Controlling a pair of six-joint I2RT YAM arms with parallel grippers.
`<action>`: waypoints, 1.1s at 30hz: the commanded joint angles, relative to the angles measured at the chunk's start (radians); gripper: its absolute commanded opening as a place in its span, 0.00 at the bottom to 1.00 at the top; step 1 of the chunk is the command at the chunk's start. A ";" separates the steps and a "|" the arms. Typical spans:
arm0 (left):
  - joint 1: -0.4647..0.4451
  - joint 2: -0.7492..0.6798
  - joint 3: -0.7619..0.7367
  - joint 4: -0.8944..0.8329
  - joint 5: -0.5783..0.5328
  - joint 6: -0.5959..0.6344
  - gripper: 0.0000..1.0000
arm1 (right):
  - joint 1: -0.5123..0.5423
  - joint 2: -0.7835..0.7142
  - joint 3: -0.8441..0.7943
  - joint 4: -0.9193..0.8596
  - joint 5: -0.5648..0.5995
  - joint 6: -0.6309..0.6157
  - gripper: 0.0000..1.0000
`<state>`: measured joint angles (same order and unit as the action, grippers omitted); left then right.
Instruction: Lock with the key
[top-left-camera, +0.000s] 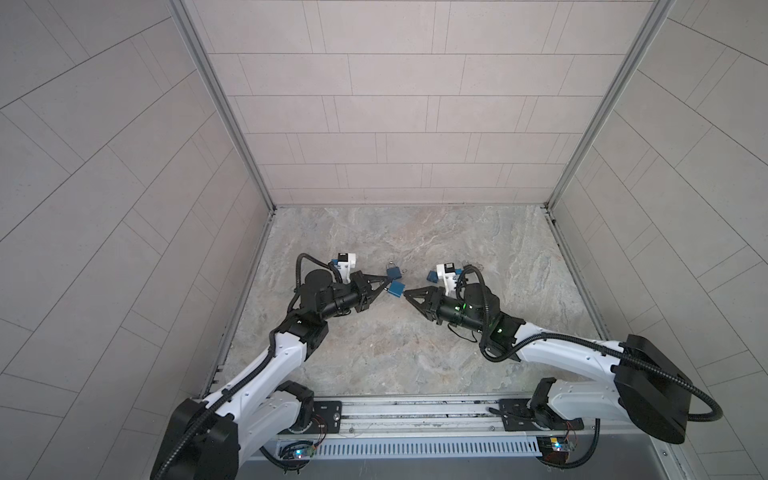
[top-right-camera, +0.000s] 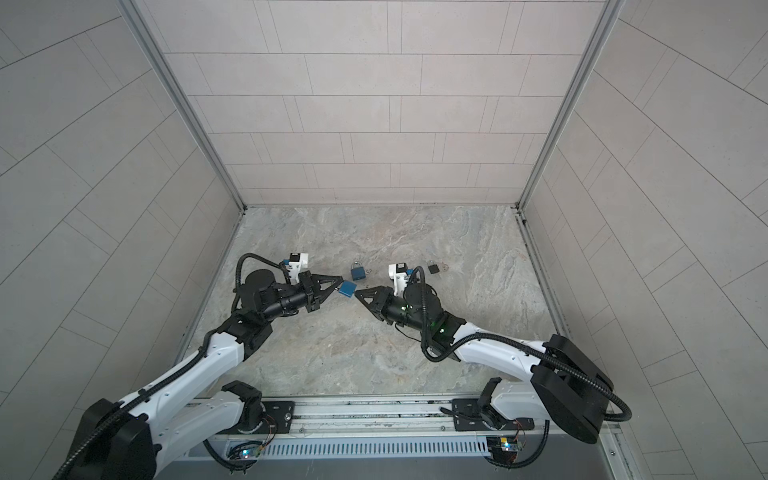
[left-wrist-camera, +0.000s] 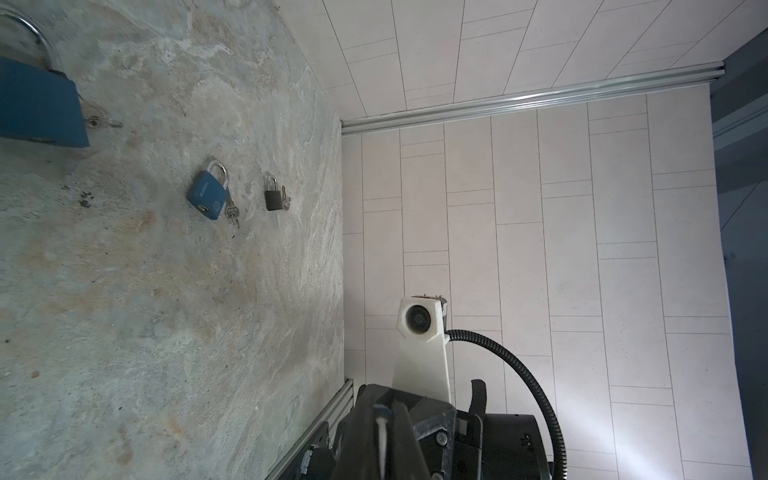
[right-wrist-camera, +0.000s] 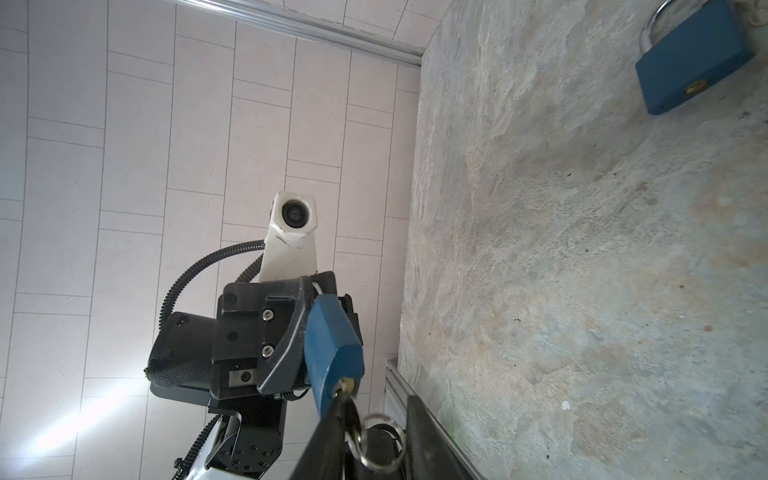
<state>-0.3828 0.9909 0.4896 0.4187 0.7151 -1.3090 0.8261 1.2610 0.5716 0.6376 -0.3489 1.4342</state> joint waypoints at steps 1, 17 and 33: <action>0.003 -0.016 0.039 0.095 0.017 -0.021 0.00 | 0.014 0.009 0.019 0.021 -0.008 0.015 0.24; 0.004 -0.008 0.033 0.103 0.014 -0.017 0.00 | 0.010 -0.033 0.002 -0.032 0.016 -0.023 0.00; 0.097 0.067 0.064 0.186 0.060 -0.055 0.00 | -0.012 -0.191 -0.090 -0.083 0.100 -0.060 0.00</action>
<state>-0.2878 1.0657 0.5201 0.5056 0.7696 -1.3346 0.8158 1.0985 0.4770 0.5690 -0.2676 1.3918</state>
